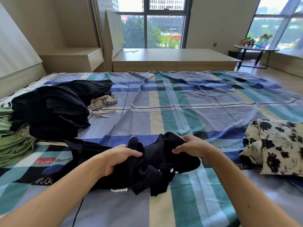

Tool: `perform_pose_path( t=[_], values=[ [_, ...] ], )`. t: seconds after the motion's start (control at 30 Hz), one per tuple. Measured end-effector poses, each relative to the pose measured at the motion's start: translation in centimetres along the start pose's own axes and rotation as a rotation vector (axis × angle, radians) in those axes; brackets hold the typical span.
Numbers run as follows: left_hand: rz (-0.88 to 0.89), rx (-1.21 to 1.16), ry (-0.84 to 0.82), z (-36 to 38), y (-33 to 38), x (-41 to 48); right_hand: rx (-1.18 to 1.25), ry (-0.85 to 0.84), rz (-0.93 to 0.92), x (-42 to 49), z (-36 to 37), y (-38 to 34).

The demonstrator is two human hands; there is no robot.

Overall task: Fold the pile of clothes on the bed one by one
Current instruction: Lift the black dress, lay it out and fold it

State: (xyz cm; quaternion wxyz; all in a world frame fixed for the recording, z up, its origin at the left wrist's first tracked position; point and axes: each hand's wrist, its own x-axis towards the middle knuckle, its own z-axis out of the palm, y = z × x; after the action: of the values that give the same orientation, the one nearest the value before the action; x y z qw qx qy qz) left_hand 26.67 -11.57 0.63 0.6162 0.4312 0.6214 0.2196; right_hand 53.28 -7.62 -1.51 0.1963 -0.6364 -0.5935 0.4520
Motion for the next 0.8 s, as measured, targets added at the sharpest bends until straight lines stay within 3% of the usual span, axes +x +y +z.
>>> perform_pose_path(
  t=[0.13, 0.23, 0.37, 0.47, 0.6, 0.8],
  values=[
    [0.241, 0.002, 0.359, -1.8, 3.6, 0.4, 0.185, 0.32, -0.116, 1.1, -1.5, -0.7],
    [0.471, 0.005, 0.46, -3.8, 8.7, 0.1, 0.167, 0.592, -0.182, 1.3, -4.2, -3.7],
    [0.65, 0.095, 0.679, -6.7, 16.6, -1.8, 0.022, 0.822, -0.31, 1.0, -9.7, -10.5],
    [0.752, 0.2, 0.854, -9.1, 22.2, -4.4, -0.034, 0.931, -0.389, -0.3, -13.9, -16.6],
    [0.873, 0.194, 0.948, -11.7, 28.1, -8.0, -0.1, 1.01, -0.494, -3.1, -17.9, -23.9],
    [0.887, 0.239, 1.068, -13.4, 31.5, -12.2, -0.153, 1.031, -0.52, -7.2, -19.7, -28.6]
  ],
)
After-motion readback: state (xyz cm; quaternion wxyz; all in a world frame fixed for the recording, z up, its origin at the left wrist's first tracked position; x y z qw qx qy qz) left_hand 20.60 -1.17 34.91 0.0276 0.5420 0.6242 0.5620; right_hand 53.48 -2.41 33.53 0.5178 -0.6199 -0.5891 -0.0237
